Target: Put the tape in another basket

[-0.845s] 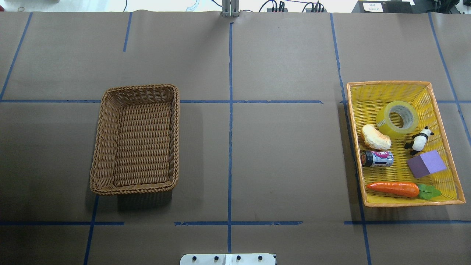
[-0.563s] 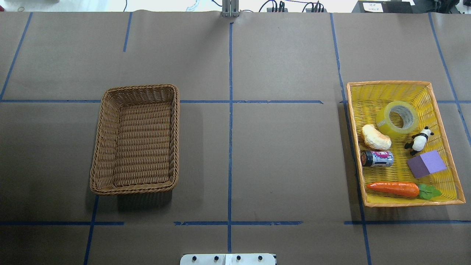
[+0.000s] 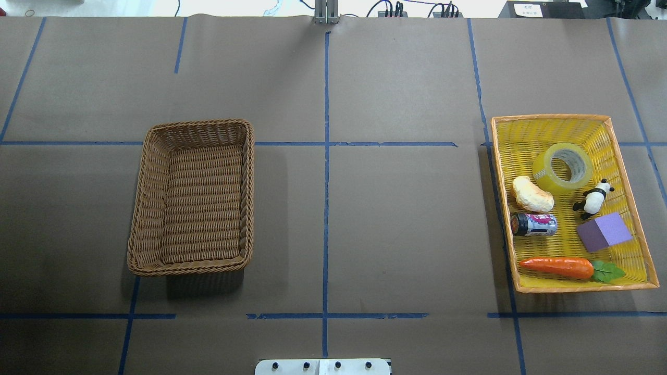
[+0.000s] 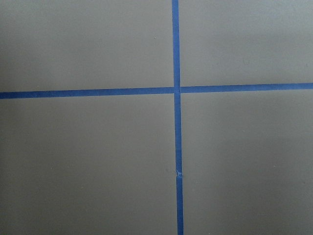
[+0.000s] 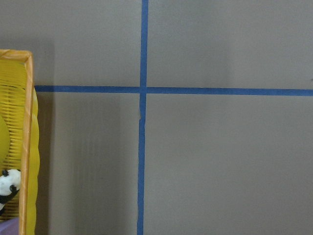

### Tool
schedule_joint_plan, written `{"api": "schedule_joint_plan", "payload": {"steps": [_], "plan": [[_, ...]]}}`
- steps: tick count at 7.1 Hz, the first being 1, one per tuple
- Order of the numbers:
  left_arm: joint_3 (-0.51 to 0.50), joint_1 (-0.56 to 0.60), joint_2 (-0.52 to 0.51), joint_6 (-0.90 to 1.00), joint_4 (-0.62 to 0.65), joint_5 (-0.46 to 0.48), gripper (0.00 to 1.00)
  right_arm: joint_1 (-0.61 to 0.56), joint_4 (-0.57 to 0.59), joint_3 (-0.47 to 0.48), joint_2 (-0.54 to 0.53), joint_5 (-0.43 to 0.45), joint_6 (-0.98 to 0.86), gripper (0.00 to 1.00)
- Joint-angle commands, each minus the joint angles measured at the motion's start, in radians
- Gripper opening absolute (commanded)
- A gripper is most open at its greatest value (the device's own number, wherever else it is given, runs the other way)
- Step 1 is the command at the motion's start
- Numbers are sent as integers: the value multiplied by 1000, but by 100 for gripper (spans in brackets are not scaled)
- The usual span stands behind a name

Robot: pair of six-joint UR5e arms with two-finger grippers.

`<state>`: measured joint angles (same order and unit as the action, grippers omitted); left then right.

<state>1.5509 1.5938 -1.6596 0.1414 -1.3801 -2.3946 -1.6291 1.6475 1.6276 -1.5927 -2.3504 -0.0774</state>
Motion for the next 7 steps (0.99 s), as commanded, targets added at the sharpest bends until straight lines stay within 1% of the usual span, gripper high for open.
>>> {"api": "schedule_joint_plan", "payload": {"steps": [1, 3, 4, 5, 6, 7], "plan": [[-2, -2, 1, 1, -1, 0, 100, 6, 0, 1, 11, -1, 1, 100], [-5, -2, 0, 0, -2, 0, 100, 31, 0, 3, 46, -3, 11, 100], [-5, -2, 0, -2, -4, -2, 100, 75, 0, 24, 68, 2, 78, 100], [-6, 0, 1, -3, -16, 0, 100, 130, 0, 76, 72, 0, 202, 100], [-9, -2, 1, 0, -16, 0, 100, 168, 1, 121, 91, -4, 256, 100], [-11, -2, 0, 0, -16, 0, 100, 190, 5, 124, 149, 0, 258, 100]]}}
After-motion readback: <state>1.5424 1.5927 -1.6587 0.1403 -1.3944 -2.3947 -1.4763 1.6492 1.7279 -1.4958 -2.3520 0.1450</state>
